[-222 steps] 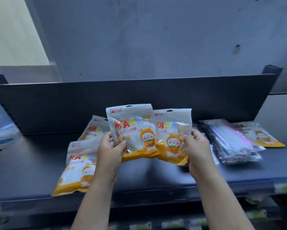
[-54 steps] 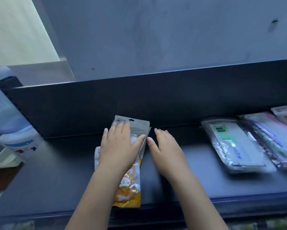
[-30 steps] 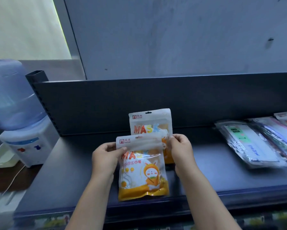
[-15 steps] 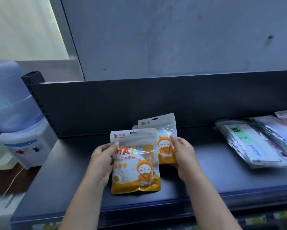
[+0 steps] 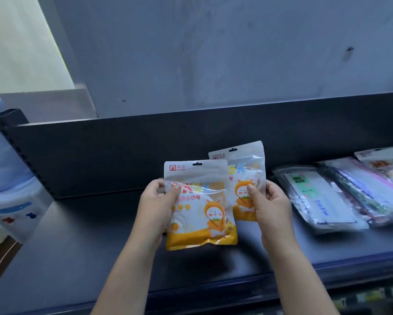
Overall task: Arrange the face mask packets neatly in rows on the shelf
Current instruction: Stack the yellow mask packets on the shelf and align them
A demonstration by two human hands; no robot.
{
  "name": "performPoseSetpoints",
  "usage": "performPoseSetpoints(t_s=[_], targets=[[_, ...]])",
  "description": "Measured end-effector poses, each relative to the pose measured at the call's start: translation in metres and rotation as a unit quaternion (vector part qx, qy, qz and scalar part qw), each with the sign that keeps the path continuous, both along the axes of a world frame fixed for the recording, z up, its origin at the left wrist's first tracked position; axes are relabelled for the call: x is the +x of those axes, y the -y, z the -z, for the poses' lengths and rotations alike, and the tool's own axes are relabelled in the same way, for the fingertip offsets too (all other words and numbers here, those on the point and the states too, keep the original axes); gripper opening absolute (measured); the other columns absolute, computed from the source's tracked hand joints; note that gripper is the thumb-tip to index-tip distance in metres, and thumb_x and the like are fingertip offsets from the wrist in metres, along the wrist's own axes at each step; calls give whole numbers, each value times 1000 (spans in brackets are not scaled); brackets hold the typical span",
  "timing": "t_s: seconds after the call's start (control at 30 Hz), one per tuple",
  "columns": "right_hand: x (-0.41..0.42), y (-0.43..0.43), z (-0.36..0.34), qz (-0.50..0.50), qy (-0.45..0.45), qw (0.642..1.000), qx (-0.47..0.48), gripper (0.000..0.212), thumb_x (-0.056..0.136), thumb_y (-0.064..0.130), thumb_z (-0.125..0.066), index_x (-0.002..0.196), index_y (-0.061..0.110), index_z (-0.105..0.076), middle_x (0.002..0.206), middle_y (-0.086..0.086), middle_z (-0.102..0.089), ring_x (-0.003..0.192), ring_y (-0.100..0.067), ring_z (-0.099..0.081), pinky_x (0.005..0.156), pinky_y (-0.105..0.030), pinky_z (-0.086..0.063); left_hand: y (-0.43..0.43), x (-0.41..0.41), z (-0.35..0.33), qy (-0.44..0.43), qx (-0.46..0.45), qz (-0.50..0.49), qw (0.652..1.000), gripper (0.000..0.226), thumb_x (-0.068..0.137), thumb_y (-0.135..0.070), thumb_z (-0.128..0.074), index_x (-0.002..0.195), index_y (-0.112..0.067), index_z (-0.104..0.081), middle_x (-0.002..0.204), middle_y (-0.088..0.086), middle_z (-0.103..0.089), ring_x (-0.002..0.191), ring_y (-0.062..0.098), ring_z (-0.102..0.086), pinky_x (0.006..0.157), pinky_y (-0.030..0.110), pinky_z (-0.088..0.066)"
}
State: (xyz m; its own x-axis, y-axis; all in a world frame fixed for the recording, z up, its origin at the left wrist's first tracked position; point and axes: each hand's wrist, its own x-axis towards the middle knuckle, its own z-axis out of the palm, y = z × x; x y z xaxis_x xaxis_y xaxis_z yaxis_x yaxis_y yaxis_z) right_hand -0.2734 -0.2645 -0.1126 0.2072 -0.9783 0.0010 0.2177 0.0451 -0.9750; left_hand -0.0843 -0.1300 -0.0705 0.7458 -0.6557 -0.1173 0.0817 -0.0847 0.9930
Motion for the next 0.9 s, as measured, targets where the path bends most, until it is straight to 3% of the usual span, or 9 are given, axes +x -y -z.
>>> performPoseSetpoints(t_s=[0.07, 0.13, 0.37, 0.5, 0.6, 0.7, 0.9], targets=[[-27, 18, -5, 8, -5, 1000, -20, 11, 99, 15, -70, 109, 17, -73, 101, -5, -80, 91, -21, -78, 64, -39, -64, 23, -23, -5, 13, -3, -1, 1000, 11, 102, -27, -69, 111, -22, -66, 99, 2, -80, 80, 16, -81, 69, 40, -68], [-60, 37, -10, 18, -6, 999, -28, 11, 99, 16, -70, 110, 19, -73, 103, -6, -80, 93, -21, -78, 66, -41, -65, 48, -52, -10, 12, -14, 0, 1000, 9, 102, -27, -69, 109, -24, -65, 94, 0, -79, 76, 13, -81, 63, 34, -66], [-187, 111, -23, 31, -15, 999, -36, 10, 102, 17, -65, 104, 22, -74, 99, -2, -81, 91, -23, -79, 65, -34, -64, 135, -178, -10, -26, -41, 9, 999, 14, 101, -25, -71, 111, -16, -69, 94, 3, -83, 80, 18, -82, 64, 36, -65], [-243, 145, -22, 21, -23, 999, -37, 10, 102, 18, -66, 107, 22, -74, 103, -5, -81, 98, -26, -78, 75, -44, -65, 170, -233, -13, -45, -55, 2, 997, 16, 100, -24, -72, 111, -13, -69, 92, 4, -83, 81, 22, -82, 61, 35, -64], [-275, 162, -20, 24, -23, 999, -28, 13, 103, 17, -65, 112, 21, -73, 102, -4, -81, 95, -23, -78, 70, -40, -65, 182, -258, -11, -57, -47, -12, 997, 20, 100, -28, -72, 113, -13, -69, 97, 7, -83, 84, 24, -82, 64, 38, -63], [-294, 174, -18, 22, -29, 999, -18, 11, 102, 19, -66, 111, 22, -73, 100, -2, -81, 95, -23, -79, 76, -47, -66, 189, -273, -9, -70, -45, -27, 996, 21, 100, -29, -72, 112, -12, -69, 97, 8, -83, 84, 25, -82, 65, 39, -63], [-304, 197, -25, 20, -61, 998, -13, 9, 102, 21, -67, 103, 28, -73, 98, -1, -81, 95, -22, -78, 82, -54, -65, 210, -281, -11, -80, -36, -43, 995, 21, 99, -27, -73, 108, -9, -68, 88, 6, -83, 76, 23, -82, 53, 32, -62]])
